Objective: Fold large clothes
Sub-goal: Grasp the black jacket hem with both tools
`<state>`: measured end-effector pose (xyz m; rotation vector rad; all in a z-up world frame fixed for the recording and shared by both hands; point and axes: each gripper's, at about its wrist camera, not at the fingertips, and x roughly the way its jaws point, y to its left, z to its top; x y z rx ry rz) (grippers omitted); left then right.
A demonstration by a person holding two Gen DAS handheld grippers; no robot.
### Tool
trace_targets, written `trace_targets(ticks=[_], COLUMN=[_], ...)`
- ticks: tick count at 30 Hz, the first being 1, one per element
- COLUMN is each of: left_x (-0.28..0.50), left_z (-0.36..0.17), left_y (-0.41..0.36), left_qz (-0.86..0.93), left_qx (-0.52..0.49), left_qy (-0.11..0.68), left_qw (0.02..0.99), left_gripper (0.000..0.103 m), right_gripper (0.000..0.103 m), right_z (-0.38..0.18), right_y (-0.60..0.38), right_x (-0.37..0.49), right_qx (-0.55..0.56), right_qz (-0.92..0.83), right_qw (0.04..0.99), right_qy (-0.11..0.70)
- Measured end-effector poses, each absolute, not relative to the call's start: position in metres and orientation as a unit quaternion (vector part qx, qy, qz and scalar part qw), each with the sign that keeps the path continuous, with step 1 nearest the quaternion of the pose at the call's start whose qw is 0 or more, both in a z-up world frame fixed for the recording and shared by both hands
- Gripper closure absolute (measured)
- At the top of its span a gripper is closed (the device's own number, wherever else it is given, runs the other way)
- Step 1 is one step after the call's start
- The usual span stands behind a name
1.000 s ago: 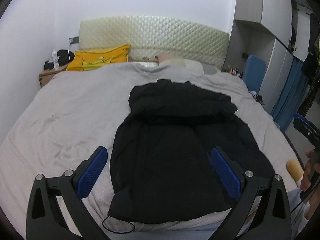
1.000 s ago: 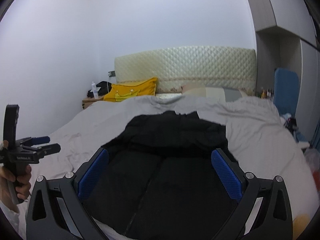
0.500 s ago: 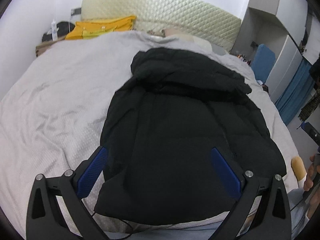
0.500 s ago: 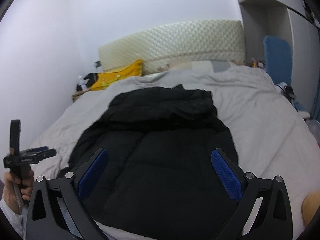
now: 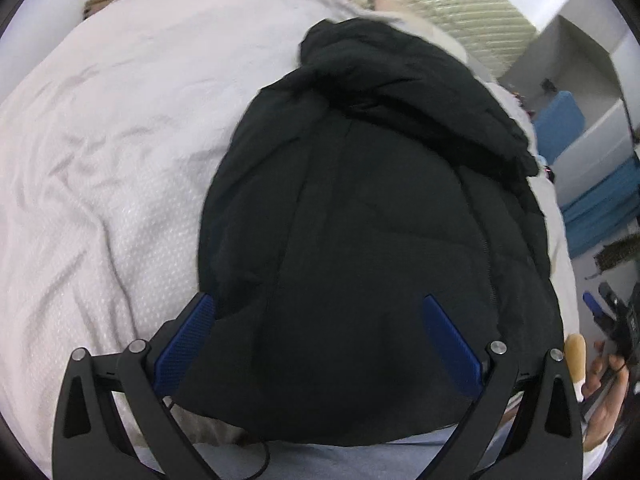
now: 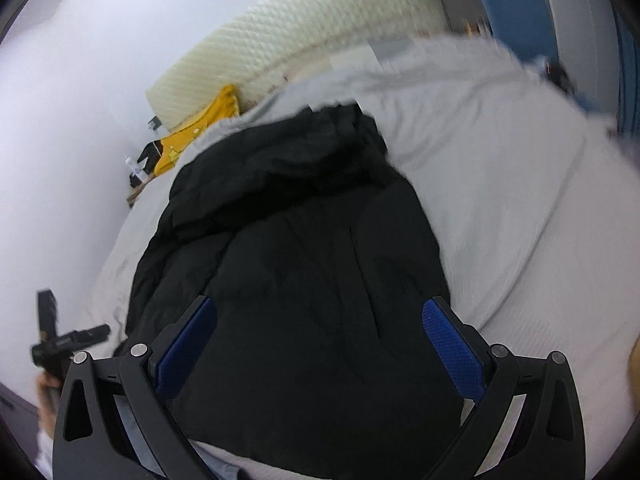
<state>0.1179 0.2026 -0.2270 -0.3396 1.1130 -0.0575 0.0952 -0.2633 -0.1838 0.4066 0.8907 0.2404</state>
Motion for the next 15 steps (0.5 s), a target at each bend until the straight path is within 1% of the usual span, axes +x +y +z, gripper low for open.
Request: trace_targets(ticks=[3, 9, 15], left_x=[0.12, 0.124, 0.132], left_z=[-0.234, -0.248, -0.272], left_y=[0.209, 0.225, 0.236], left_qz=[-0.015, 0.005, 0.041], left_qx=[-0.177, -0.228, -0.264], left_qy=[0.543, 0.569, 0.608], left_qw=[0.821, 0.79, 0.748], left_gripper=[0.0, 0.0, 0.0], right_gripper=[0.0, 0.0, 0.0], right_z=[-0.197, -0.233, -0.269], right_y=[-0.277, -0.315, -0.338], right_x=[0.1, 0.106, 0.105], right_qx=[0.218, 0.323, 0.396], right_qz=[0.099, 0.069, 0.039], right_qw=[0.86, 0.808, 0.755], right_qy=[0.45, 0.488, 0.521])
